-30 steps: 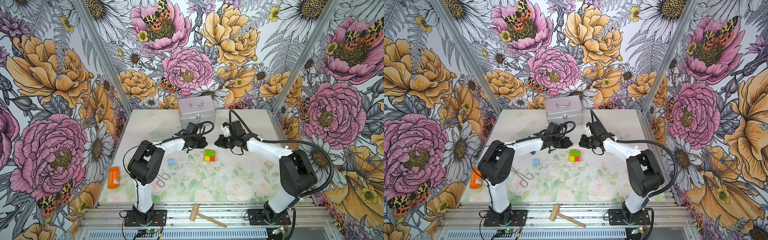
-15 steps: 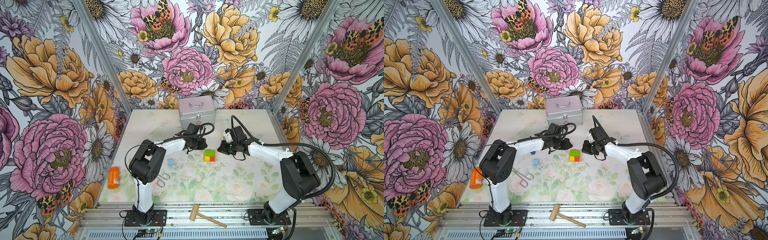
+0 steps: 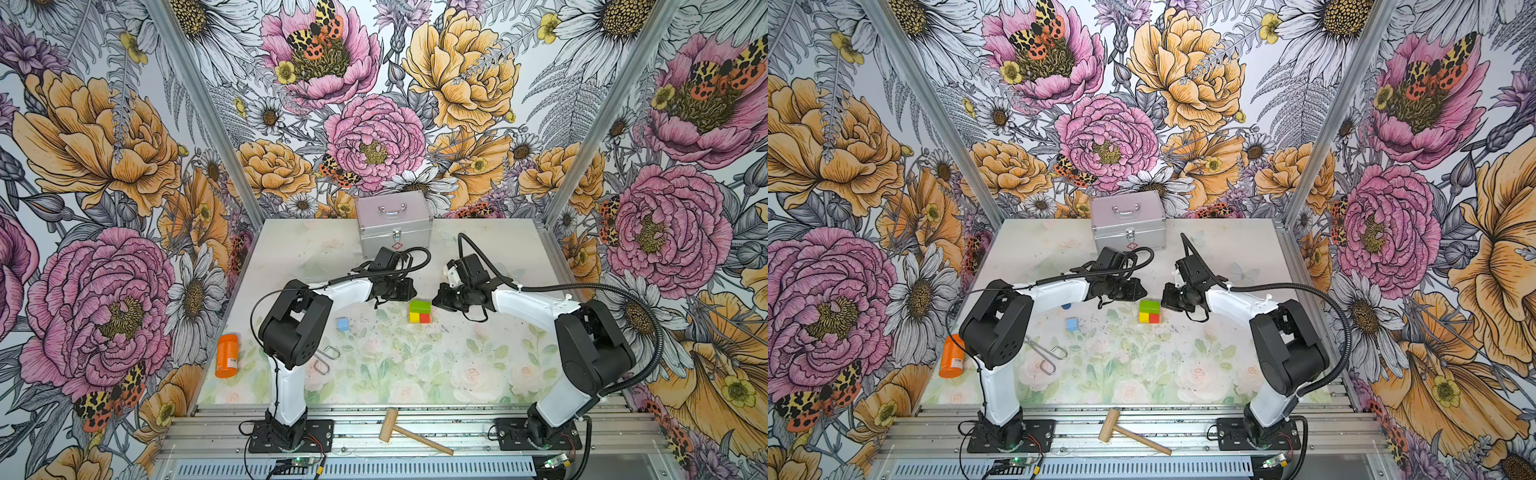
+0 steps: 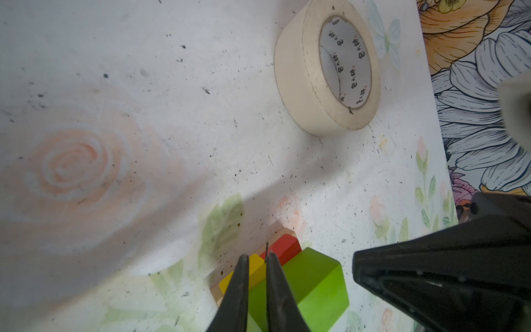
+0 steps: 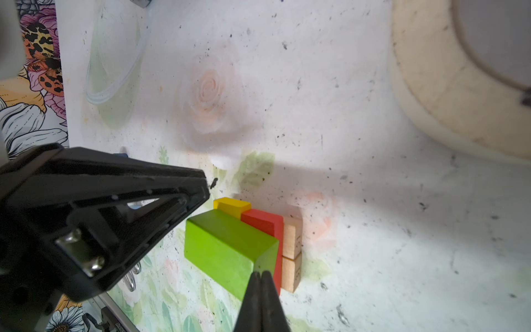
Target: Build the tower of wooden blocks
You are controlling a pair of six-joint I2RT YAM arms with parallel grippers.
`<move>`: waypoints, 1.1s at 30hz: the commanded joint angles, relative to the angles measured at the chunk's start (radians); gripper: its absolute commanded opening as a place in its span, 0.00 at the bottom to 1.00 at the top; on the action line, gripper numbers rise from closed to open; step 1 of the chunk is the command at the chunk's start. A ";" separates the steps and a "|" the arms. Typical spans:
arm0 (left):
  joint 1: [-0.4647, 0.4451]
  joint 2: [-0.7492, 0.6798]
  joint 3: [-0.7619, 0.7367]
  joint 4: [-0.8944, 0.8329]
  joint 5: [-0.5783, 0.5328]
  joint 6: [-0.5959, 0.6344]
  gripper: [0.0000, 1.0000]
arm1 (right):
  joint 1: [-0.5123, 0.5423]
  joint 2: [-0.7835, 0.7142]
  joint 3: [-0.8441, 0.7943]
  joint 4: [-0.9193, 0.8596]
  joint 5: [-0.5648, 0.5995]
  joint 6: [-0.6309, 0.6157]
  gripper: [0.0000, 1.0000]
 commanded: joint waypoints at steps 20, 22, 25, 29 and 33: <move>-0.008 -0.071 -0.043 -0.012 0.035 0.024 0.15 | 0.022 0.047 0.003 0.051 -0.002 0.021 0.00; -0.010 -0.071 -0.045 -0.013 0.038 0.022 0.15 | 0.022 0.048 0.003 0.050 -0.002 0.021 0.00; -0.013 -0.074 -0.050 -0.013 0.040 0.022 0.15 | 0.021 0.047 0.003 0.051 0.000 0.022 0.00; -0.016 -0.083 -0.054 -0.014 0.038 0.021 0.15 | 0.021 0.046 0.003 0.049 0.001 0.021 0.00; -0.021 -0.089 -0.052 -0.016 0.034 0.020 0.15 | 0.021 0.045 0.002 0.049 0.001 0.021 0.00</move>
